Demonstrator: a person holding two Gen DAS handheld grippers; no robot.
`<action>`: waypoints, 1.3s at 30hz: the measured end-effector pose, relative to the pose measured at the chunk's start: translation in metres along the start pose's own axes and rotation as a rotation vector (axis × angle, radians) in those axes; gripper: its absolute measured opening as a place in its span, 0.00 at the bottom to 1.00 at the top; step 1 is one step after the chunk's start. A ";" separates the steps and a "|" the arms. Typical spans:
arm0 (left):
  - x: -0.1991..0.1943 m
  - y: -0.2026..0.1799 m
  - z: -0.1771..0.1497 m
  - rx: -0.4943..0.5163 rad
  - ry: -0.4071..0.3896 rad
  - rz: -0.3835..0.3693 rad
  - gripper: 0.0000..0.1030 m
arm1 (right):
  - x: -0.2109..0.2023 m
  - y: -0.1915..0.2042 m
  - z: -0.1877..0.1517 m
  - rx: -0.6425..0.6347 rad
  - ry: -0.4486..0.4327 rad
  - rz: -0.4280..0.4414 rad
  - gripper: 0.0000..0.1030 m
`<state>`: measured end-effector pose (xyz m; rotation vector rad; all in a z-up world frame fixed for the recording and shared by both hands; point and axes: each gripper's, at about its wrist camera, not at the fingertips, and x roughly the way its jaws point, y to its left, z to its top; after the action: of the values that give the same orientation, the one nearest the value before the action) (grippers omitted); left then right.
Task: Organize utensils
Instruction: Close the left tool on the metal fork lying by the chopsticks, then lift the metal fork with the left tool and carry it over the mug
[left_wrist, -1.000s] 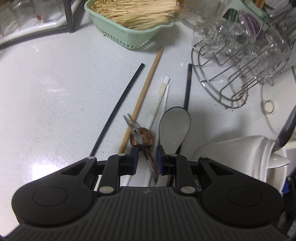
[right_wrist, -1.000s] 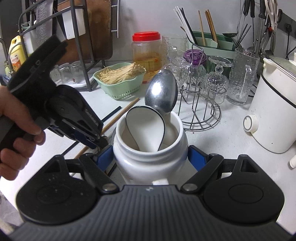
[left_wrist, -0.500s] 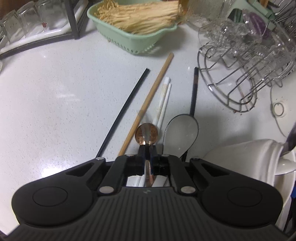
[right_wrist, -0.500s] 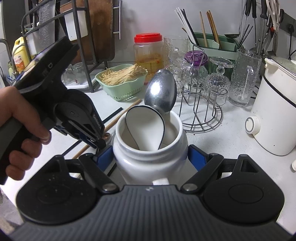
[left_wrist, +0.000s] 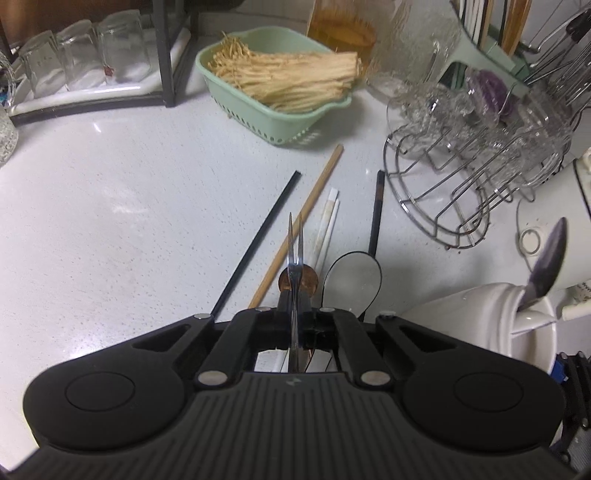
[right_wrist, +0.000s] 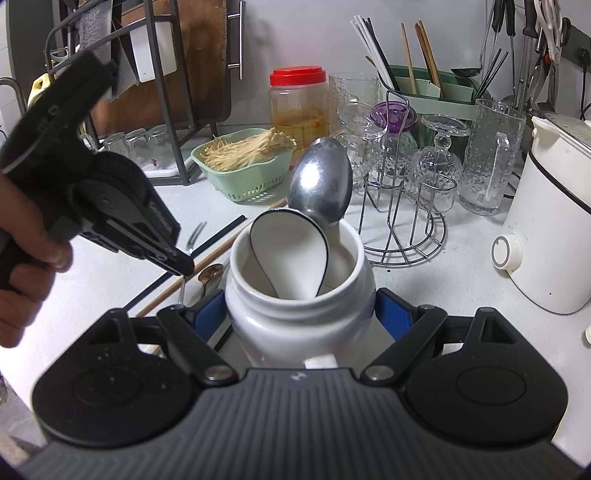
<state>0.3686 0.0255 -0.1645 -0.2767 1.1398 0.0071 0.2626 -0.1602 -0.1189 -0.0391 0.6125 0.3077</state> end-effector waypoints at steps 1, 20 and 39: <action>-0.003 0.000 0.000 0.004 -0.009 -0.005 0.03 | 0.000 0.000 0.000 0.001 0.000 -0.001 0.86; -0.023 -0.002 0.001 0.032 -0.089 -0.092 0.00 | 0.004 0.001 0.003 0.004 -0.005 -0.023 0.86; 0.032 0.008 0.028 0.323 -0.069 -0.098 0.33 | 0.008 0.004 0.006 0.011 -0.001 -0.054 0.87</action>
<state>0.4062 0.0347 -0.1839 -0.0440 1.0398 -0.2505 0.2706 -0.1533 -0.1183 -0.0447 0.6114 0.2517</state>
